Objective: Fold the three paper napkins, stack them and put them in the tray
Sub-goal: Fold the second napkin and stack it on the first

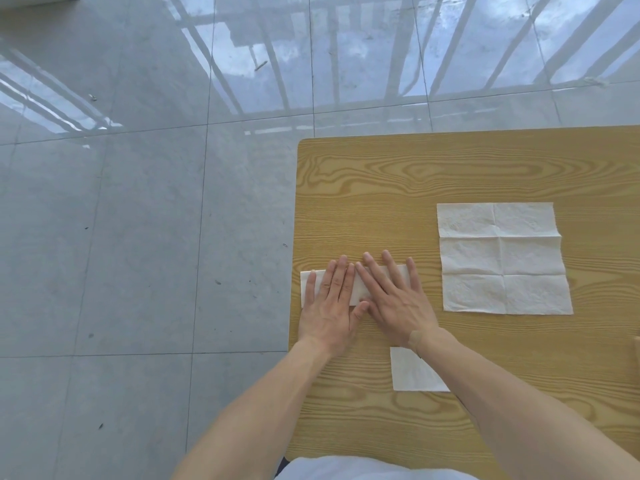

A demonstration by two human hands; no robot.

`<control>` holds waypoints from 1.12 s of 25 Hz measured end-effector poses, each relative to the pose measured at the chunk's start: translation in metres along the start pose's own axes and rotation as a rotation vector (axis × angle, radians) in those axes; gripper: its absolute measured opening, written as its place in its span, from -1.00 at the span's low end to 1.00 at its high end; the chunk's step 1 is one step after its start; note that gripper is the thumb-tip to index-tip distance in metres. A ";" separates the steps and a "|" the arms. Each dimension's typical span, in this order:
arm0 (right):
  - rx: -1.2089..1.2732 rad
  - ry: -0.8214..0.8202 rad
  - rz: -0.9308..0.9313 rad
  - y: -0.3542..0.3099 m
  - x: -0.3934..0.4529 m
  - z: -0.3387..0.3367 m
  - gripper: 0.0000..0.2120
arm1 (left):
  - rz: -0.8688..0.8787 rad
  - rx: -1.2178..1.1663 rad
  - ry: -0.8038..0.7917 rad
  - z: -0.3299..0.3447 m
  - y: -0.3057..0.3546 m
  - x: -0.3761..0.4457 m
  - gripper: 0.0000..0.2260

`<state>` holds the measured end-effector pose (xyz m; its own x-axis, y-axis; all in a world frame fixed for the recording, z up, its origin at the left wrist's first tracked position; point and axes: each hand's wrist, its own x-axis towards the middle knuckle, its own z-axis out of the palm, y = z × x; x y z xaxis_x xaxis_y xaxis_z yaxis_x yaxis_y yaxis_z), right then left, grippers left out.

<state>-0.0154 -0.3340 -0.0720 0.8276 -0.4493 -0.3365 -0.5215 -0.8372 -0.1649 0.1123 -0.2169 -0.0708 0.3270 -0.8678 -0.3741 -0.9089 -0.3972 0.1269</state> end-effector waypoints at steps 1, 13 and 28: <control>-0.002 0.005 0.009 0.000 0.000 0.002 -0.41 | 0.003 0.007 0.003 0.001 -0.001 0.000 -0.33; 0.051 0.035 0.191 0.015 -0.020 0.011 -0.36 | -0.043 -0.030 0.026 0.007 -0.055 -0.011 -0.40; 0.188 0.183 0.562 0.057 -0.128 0.018 -0.32 | -0.122 -0.166 0.105 -0.039 -0.066 0.006 -0.52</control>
<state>-0.1551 -0.3184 -0.0549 0.4296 -0.8655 -0.2577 -0.9017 -0.3956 -0.1745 0.1842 -0.2076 -0.0455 0.4645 -0.8334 -0.2994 -0.8089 -0.5369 0.2395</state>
